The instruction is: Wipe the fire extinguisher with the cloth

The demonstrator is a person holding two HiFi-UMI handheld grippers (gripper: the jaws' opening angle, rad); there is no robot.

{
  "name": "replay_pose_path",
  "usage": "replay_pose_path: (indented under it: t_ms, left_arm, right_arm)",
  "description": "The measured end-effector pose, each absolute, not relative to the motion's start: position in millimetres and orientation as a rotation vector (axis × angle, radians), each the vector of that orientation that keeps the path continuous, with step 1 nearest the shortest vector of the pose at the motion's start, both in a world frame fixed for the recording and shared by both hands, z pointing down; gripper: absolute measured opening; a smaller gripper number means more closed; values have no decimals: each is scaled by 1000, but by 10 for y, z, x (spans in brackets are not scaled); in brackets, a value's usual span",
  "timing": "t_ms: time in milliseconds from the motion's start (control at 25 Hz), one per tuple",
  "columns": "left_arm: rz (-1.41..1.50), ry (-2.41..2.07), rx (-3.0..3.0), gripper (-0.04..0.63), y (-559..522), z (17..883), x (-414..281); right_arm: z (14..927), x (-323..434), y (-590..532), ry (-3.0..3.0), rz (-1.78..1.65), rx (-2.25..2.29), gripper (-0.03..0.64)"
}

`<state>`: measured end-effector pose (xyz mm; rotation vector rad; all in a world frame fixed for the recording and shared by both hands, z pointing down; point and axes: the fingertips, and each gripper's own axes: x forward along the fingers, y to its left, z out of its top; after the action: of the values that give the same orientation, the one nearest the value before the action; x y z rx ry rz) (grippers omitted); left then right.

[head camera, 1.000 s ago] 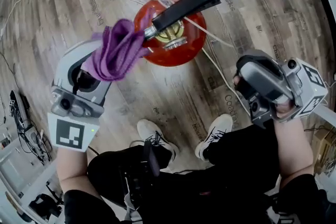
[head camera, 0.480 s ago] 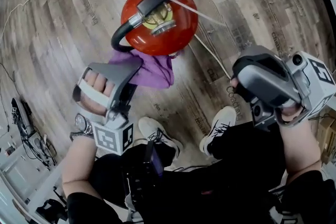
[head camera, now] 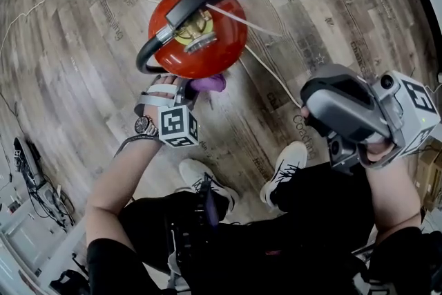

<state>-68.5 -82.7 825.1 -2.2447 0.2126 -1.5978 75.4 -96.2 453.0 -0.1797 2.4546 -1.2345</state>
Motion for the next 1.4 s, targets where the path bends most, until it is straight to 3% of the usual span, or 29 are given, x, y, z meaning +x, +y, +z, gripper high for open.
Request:
replay_pose_path:
  t_ms: [480,560,680,800,1040,1280,1400]
  left_arm:
    - [-1648,268,-2521,91,-772,8519,-722]
    - [-1624,355,-2699,91,-783,8441,-713]
    - [-1558,510,-2991,91,-834,8316,-702]
    - [-1428,641,-3256,91,-882,8047,-673]
    - [-960,634,-3657,91,-902,7098,-617]
    - [-228,373,-4009,91,-750,5747,-522]
    - [191,305,-4052,91,-777,5191,-450]
  right_arm:
    - [4754,764,-1004,2581,-1205,-351,3]
    - [4973,656,-1022,2932,-897,-597,6]
    - [5289,464,-880,3447,-158,-822,6]
    - [5401,333,-743,3561,-100,-694,6]
    - [5429,273,-777,3498,-431,-658,29]
    - [5350,110,-743,3346,-742,-501,106]
    - [5164,47,-732,3169,-902,-339,182]
